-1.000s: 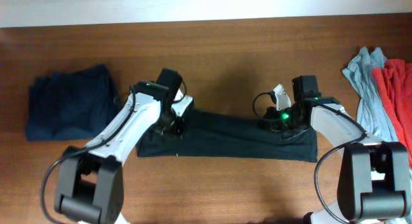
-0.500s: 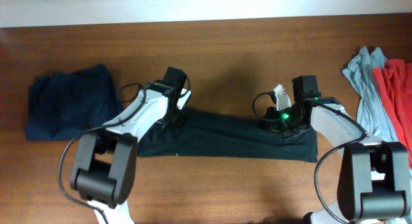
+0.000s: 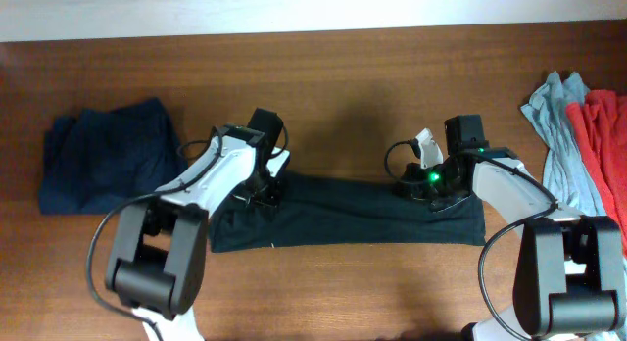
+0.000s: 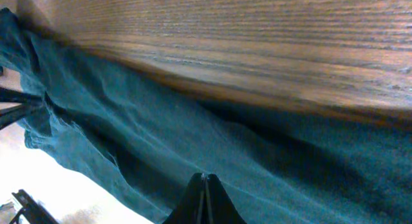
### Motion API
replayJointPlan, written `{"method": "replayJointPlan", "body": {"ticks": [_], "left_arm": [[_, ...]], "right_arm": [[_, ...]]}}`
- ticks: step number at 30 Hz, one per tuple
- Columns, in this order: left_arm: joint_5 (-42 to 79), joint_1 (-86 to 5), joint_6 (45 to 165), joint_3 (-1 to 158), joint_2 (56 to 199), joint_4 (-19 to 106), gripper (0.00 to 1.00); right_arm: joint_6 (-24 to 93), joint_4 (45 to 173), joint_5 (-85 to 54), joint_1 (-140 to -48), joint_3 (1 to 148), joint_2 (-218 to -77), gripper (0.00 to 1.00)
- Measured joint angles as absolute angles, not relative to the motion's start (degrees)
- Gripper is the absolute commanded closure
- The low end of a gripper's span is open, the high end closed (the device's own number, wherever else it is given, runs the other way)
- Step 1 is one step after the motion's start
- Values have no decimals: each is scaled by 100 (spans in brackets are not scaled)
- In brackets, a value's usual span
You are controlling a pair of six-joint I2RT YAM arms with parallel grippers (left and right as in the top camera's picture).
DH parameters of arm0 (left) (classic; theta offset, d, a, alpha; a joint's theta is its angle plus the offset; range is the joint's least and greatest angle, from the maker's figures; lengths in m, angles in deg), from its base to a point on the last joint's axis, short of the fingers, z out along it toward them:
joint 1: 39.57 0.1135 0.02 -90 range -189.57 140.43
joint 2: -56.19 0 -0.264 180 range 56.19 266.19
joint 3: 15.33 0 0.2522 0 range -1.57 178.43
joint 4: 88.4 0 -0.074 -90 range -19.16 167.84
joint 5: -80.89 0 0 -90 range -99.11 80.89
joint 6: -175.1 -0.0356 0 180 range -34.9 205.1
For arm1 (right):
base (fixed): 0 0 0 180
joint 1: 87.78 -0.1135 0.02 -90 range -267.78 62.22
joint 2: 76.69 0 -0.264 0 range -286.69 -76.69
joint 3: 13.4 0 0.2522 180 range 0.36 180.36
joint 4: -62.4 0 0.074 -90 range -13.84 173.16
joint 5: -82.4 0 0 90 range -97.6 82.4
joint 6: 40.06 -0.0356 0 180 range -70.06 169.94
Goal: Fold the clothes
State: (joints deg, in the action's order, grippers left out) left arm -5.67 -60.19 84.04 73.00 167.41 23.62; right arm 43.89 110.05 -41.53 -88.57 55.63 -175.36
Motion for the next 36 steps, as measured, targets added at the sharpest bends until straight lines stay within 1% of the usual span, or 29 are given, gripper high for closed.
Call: {"method": "replayJointPlan", "body": {"ticks": [4, 7, 11, 13, 22, 26, 28, 29, 31, 34, 35, 36], "left_arm": [[-488, -6019, 8447, 7302, 16308, 2069, 98], [-475, -6019, 8445, 7302, 16192, 1986, 84], [-457, -6019, 8469, 7300, 16192, 2445, 67], [-457, -6019, 8401, 7295, 16192, 2627, 66], [-459, -6004, 8244, 7269, 16192, 2146, 66], [-468, -5938, 8222, 7077, 16192, 2327, 67], [-483, -5925, 8220, 6893, 16192, 2507, 72], [-486, -5921, 8213, 6801, 16194, 2574, 76], [-494, -5912, 8172, 6683, 16194, 2673, 78], [-497, -5910, 8168, 6661, 16194, 2769, 85], [-497, -5910, 8163, 6661, 16194, 2782, 92], [-481, -5910, 8161, 6661, 16194, 2778, 94]], "right_arm": [[4389, 10994, -4151, -8857, 5563, -17536, 96], [4387, 10992, -4151, -8857, 5563, -17536, 96], [4389, 10992, -4151, -8857, 5563, -17536, 95], [4387, 10994, -4151, -8857, 5563, -17536, 95], [4387, 11062, -4153, -8857, 5563, -17536, 95], [4389, 11071, -4151, -8857, 5563, -17536, 95], [4391, 11081, -4151, -8857, 5563, -17536, 95], [4391, 11081, -4153, -8857, 5563, -17536, 95], [4389, 11081, -4153, -8857, 5563, -17536, 95], [4391, 11081, -4153, -8857, 5563, -17536, 95], [4391, 11081, -4151, -8857, 5563, -17536, 95], [4389, 11084, -4151, -8857, 5563, -17536, 95]]}}
